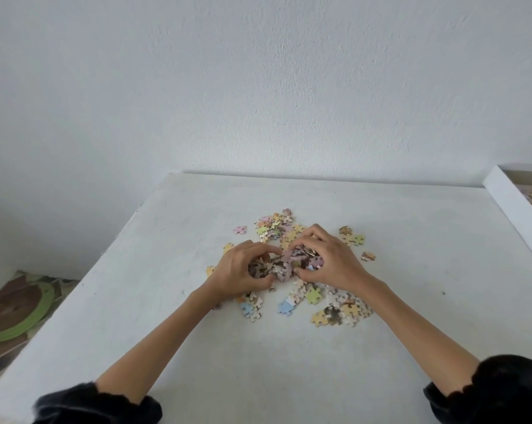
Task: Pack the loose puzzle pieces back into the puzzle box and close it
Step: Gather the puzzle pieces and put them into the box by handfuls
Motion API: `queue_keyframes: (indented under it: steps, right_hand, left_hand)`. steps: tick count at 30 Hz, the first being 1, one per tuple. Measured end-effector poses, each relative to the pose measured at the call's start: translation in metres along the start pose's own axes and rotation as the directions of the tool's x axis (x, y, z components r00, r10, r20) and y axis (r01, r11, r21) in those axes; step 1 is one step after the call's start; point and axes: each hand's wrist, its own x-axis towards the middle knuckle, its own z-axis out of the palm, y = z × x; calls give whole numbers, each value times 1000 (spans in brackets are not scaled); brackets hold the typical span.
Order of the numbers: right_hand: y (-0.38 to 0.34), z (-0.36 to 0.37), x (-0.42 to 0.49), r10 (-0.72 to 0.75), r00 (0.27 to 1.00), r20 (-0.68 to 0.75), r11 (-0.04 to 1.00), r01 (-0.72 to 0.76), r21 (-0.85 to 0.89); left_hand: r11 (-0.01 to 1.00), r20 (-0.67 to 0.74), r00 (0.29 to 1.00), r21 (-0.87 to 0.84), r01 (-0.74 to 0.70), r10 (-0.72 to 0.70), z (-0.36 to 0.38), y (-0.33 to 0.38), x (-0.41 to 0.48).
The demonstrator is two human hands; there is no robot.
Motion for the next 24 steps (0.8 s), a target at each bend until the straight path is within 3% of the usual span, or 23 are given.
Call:
queue_keyframes:
  steps: [8,14,24]
  right_hand:
    - [3,-2,1,45,990,-137,963,-7,269]
    - [3,-18,3,121,982,-145,929,-61,366]
    - [3,-66,-3,103,959,-265,924,6,383]
  left_hand:
    - [978,-86,995,-204,36,-54,-6,5,-2]
    - [957,-156,979,-277,86,-134,-6,5,-2]
    - [936,-171,985,-348,-50,-11,-25,44,25]
